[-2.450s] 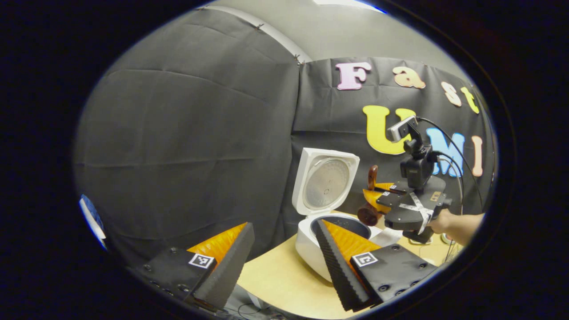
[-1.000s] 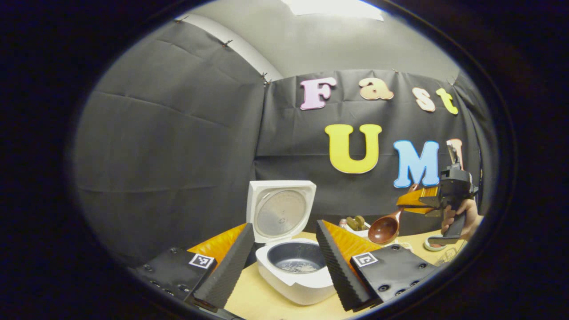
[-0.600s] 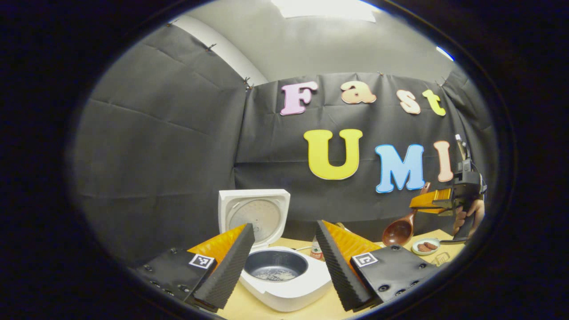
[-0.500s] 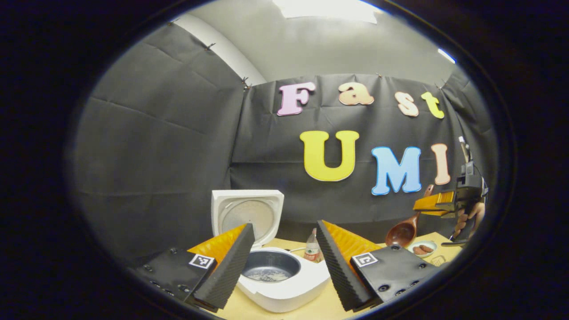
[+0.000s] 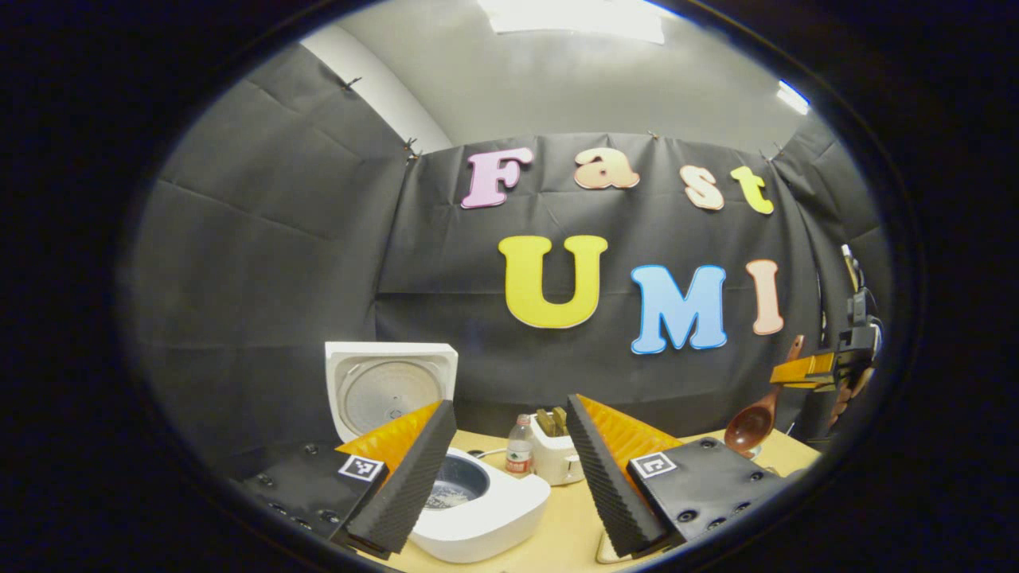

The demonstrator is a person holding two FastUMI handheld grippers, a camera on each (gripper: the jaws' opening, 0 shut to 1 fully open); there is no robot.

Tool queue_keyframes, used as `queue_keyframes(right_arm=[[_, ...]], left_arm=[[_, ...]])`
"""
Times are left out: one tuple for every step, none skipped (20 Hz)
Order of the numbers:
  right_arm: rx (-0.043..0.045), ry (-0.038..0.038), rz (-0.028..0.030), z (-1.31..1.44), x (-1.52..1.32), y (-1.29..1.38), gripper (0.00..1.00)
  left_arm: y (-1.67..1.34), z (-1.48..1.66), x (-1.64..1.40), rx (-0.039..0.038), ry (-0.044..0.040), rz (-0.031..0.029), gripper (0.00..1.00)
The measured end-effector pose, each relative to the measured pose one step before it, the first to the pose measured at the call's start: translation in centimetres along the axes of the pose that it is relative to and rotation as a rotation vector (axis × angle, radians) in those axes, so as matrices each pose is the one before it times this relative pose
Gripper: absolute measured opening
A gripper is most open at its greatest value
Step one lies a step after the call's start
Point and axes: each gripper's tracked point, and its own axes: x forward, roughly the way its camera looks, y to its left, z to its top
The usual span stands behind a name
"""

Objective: Close the left gripper, press the button to open the rice cooker; take a wooden spoon from the chopstick holder with the right hand, scoop a spoonful of rice and pour it into the rice cooker, then put the wooden spoon back into the chopstick holder.

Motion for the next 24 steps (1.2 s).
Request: queue_keyframes(right_arm=[[-0.00812,-0.00462,-0.01753,0.155,-0.426,-1.137,0.11],[-0.01157,-0.00484,-0.01945,0.129,-0.357,-1.104,0.11],[-0.01093,-0.00564,-0.02078,0.067,-0.804,-0.571,0.11],[-0.01085,-0.00648,-0.02068,0.083,-0.405,-1.129,0.11],[-0.01045,-0.00514,-0.01875,-0.116,-0.345,-1.056,0.11],[-0.01472,0.00213,-0.01739,-0.316,-0.285,-0.986,0.11],[-0.01691,0.00839,-0.01714,-0.654,-0.073,-1.105,0.11],[-0.01654,0.01154,-0.01588,-0.772,-0.01,-0.923,0.11],[-0.01406,0.00972,-0.01662,-0.621,-0.071,-0.976,0.11],[-0.01068,0.00932,-0.01336,-0.604,0.042,-0.834,0.11],[-0.00342,0.01099,-0.00952,-0.642,-0.001,-0.78,0.11],[0.00246,0.01355,-0.00696,-0.725,0.011,-0.572,0.11],[0.00447,0.00993,-0.00873,-0.788,0.157,-0.625,0.11],[0.00457,0.01317,-0.01377,-0.792,0.235,-0.834,0.11],[-0.00068,0.00983,-0.0161,-0.723,0.292,-0.752,0.11],[-0.00109,0.00689,-0.01845,-0.648,0.151,-0.784,0.11],[0.00129,0.00979,-0.01826,-0.612,0.224,-0.749,0.11],[0.00434,0.01419,-0.01278,-0.749,0.317,-0.609,0.11],[0.00895,0.01904,-0.00789,-0.904,0.181,-0.511,0.11],[0.01084,0.02021,-0.00588,-0.853,0.274,-0.29,0.11],[0.00906,0.02118,-0.00626,-0.822,0.237,-0.367,0.11],[0.0099,0.01843,-0.00816,-0.804,0.216,-0.342,0.11],[0.01087,0.01295,-0.00448,-0.639,0.201,-0.297,0.11],[0.01031,0.01192,-0.00087,-0.55,0.155,-0.131,0.11]], left_arm=[[-0.442,0.147,0.008,0.00301,-0.00167,-0.00531,0.97],[-0.53,0.141,0.02,0.00094,-0.00256,-0.00712,0.99],[-0.578,0.151,0.005,0.0001,-0.00257,-0.00803,0.97],[-0.491,0.113,-0.027,-0.00091,-0.00049,-0.00617,0.99],[-0.522,0.165,0.051,-0.00048,0.00089,-0.00573,0.99],[-0.433,0.084,-0.002,-0.00085,0.00066,-0.00598,0.99],[-0.457,0.218,-0.032,0.00149,-0.00047,-0.00466,0.99],[-0.395,0.183,-0.154,0.00401,-0.00249,-0.00181,0.99],[-0.367,0.151,-0.191,0.00339,-0.0015,-0.00327,0.99],[-0.475,0.027,-0.135,0.00396,0.0007,-0.00571,0.99],[-0.418,0.121,-0.27,0.00666,0.00342,-0.00455,0.99],[-0.313,0.115,-0.268,0.00727,0.00325,-0.00465,0.96],[-0.316,0.132,-0.177,0.00647,0.00191,-0.00508,0.96],[-0.192,0.316,-0.23,0.00599,-0.00244,-0.00327,0.99],[-0.125,0.327,-0.258,0.00589,-0.00503,-0.0002,0.97],[-0.185,0.166,-0.201,0.00573,-0.0051,0.00027,0.99],[-0.058,0.151,-0.22,0.00427,-0.00203,0.00236,0.99],[-0.026,-0.075,-0.214,0.00325,0.00273,0.00165,0.99],[-0.044,-0.129,-0.174,0.00373,0.00457,0.00116,0.99],[0.012,-0.056,-0.138,0.00466,0.00404,0.003,0.99],[0.134,-0.068,-0.157,0.00542,0.00387,0.0046,0.99],[0.111,-0.14,-0.233,0.00487,0.00411,0.00455,0.99],[0.122,0.001,-0.109,0.00339,0.00223,0.00398,0.99],[0.14,-0.033,-0.098,0.00227,0.00174,0.00408,0.97]])
